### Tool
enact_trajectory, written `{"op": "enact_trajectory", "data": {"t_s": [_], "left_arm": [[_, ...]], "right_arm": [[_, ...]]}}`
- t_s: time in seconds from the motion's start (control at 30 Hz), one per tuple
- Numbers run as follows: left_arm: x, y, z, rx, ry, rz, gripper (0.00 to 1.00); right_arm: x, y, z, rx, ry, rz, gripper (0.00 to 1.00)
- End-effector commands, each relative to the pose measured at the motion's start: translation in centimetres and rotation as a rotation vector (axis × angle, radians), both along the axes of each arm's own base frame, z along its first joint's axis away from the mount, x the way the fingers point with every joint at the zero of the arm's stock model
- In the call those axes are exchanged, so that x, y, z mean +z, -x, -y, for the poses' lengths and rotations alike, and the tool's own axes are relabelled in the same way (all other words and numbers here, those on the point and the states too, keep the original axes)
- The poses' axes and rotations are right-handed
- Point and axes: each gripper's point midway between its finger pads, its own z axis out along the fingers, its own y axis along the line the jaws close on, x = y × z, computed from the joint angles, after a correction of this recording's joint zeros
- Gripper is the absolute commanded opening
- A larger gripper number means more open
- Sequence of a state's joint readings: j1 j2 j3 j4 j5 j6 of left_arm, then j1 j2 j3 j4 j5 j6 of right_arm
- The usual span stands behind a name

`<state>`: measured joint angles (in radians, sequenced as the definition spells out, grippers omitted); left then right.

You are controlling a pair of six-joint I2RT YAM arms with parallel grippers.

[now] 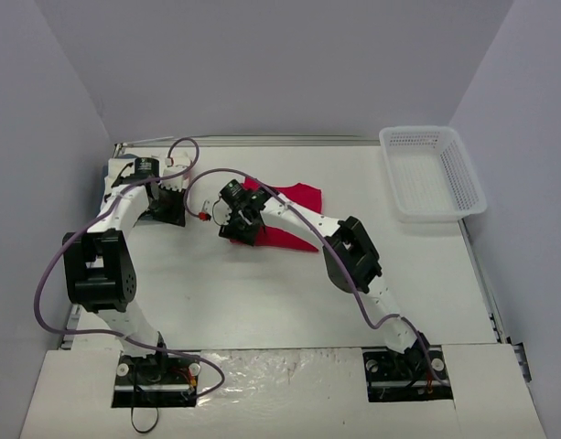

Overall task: Fold and stack the t-shirts
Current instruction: Put the neatly folded tshirt into the corner of the board with the left arm

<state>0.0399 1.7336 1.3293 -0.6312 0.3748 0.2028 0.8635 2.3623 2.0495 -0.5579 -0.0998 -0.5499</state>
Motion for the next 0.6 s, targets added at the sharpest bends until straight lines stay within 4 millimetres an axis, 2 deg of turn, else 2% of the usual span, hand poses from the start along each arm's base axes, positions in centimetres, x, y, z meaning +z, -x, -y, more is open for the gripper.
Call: {"op": "enact_trajectory", "data": {"t_s": [0.0,0.23,0.33,0.43,0.47,0.57], "left_arm": [[2.1,0.0,0.2,-0.013,0.016,0.06,0.32],[2.1,-0.1,0.2,-0.015,0.02,0.06,0.32],[1.9,-0.1,0.1,-0.01,0.017,0.057,0.32],[2.0,-0.1,-0.3,0.005,0.023,0.06,0.32],[2.0,0.0,-0.2,0.006,0.031,0.057,0.32],[2.1,0.2,0.3,-0.002,0.082,0.041,0.32]], "right_arm": [[1.9,0.9,0.2,0.0,0.009,0.012,0.51],[2.9,2.4,0.0,0.029,0.002,0.012,0.52],[2.2,2.3,-0.3,0.034,0.004,0.001,0.52],[0.6,2.2,-0.9,0.043,0.011,-0.022,0.52],[0.7,2.0,-1.4,0.046,-0.002,-0.02,0.52],[-0.5,2.1,-1.7,0.048,0.011,-0.039,0.5]]}}
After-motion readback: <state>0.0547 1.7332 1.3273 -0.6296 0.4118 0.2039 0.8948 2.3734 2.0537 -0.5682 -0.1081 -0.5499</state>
